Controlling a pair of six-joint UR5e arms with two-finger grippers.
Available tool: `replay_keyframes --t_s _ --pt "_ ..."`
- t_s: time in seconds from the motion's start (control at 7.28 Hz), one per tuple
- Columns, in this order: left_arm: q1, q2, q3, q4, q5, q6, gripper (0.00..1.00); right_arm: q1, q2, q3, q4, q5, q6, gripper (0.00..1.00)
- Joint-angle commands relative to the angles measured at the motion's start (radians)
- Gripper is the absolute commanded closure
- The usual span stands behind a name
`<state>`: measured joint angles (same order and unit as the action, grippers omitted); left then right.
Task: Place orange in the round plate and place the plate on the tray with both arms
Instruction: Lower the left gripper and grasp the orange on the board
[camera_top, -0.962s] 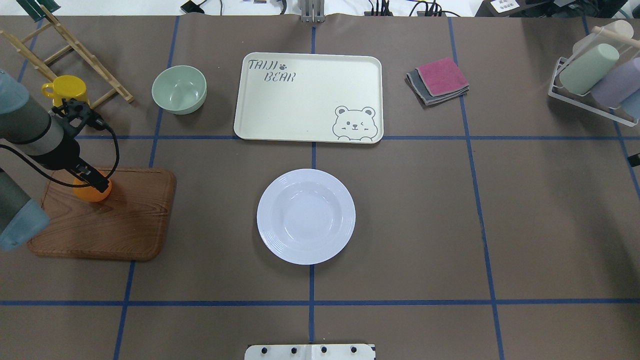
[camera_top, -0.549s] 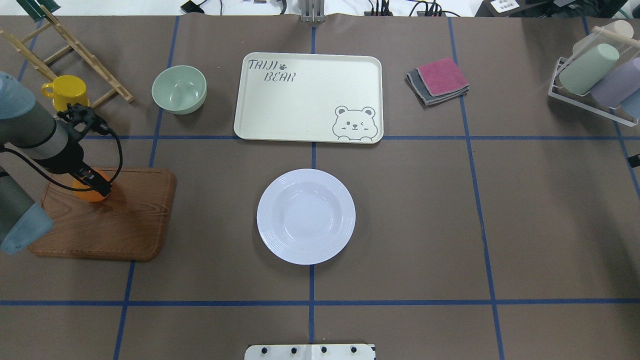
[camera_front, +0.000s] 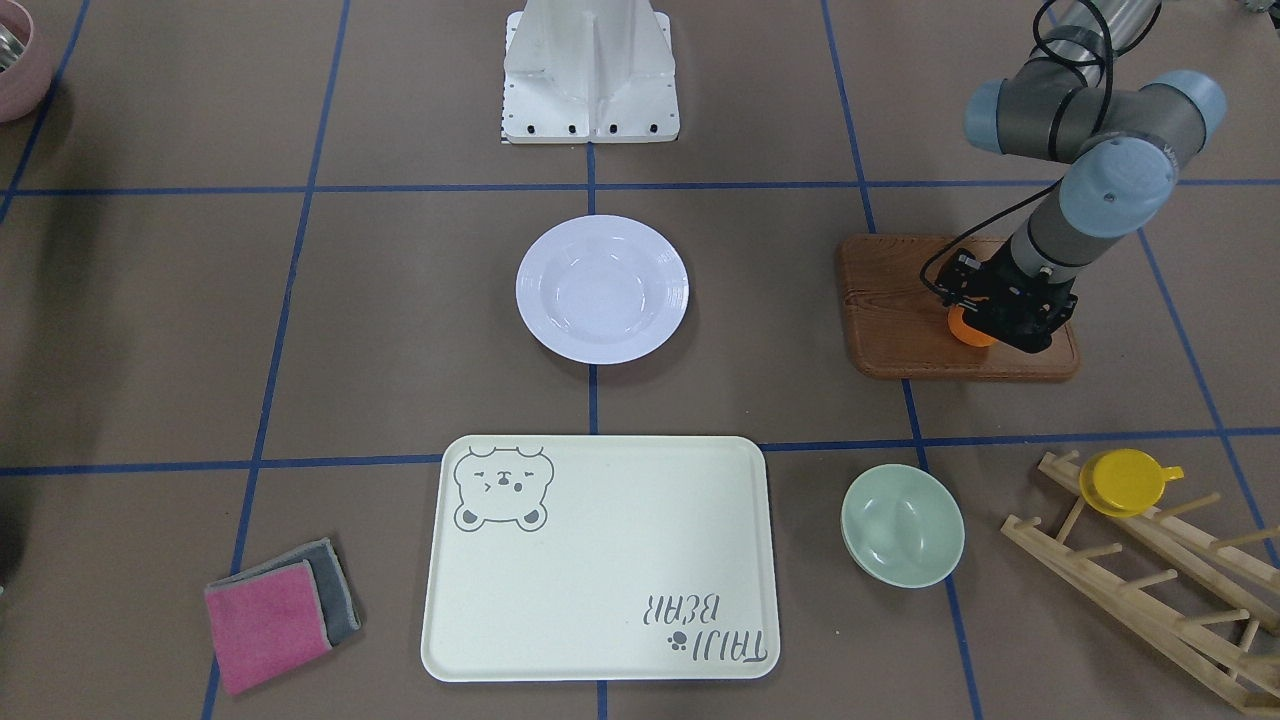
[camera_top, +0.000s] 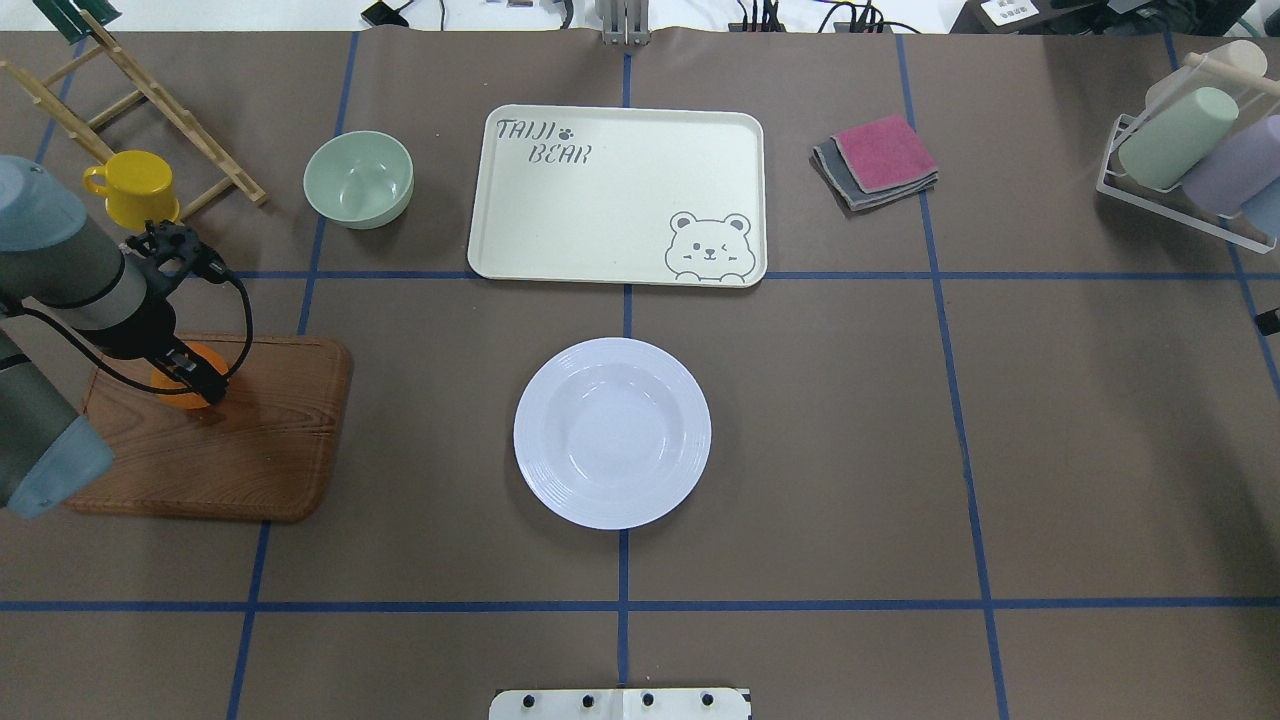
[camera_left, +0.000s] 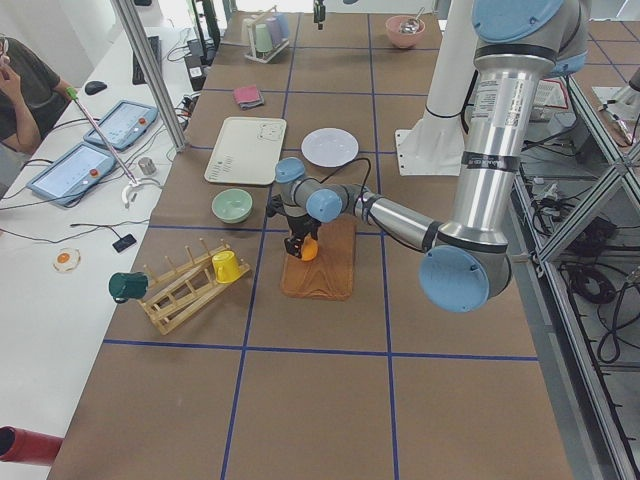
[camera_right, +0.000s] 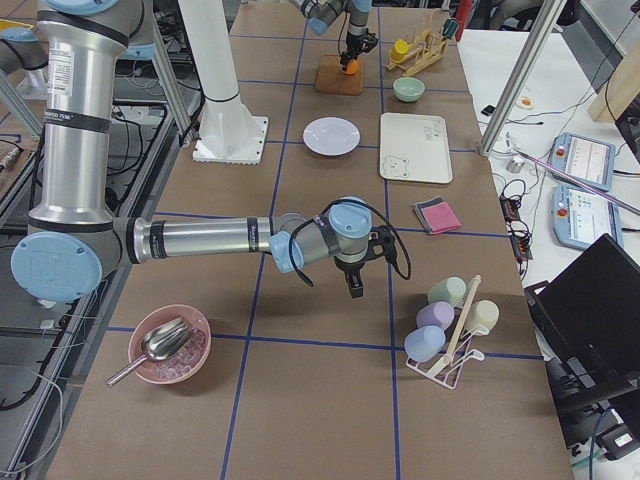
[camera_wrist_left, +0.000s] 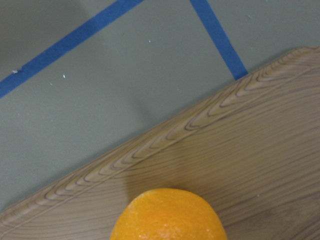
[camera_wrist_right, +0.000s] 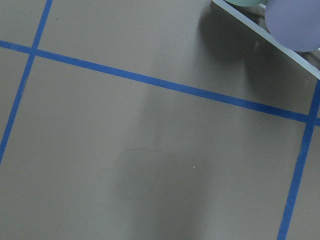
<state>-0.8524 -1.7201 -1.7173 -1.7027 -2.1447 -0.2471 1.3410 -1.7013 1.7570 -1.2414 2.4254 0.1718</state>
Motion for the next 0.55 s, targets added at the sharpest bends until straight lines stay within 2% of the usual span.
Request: replay_keyframes --t_s 0.0,0.14,0.27,0.41 --pt "0.001 0.001 0.002 0.002 0.000 -0.001 1.00 0.000 0.000 0.005 0.000 -0.002 0.000 0.00" --pt "0.001 -0.006 -0.004 0.003 -0.014 -0.001 1.00 0.001 0.000 0.009 0.000 -0.002 0.002 0.00" --pt "-0.002 -0.031 -0.007 0.012 -0.071 -0.006 1.00 0.001 0.000 0.012 0.000 -0.002 0.002 0.00" --pt "-0.007 -0.108 -0.002 0.021 -0.087 -0.070 1.00 0.001 0.002 0.010 0.000 -0.003 0.005 0.00"
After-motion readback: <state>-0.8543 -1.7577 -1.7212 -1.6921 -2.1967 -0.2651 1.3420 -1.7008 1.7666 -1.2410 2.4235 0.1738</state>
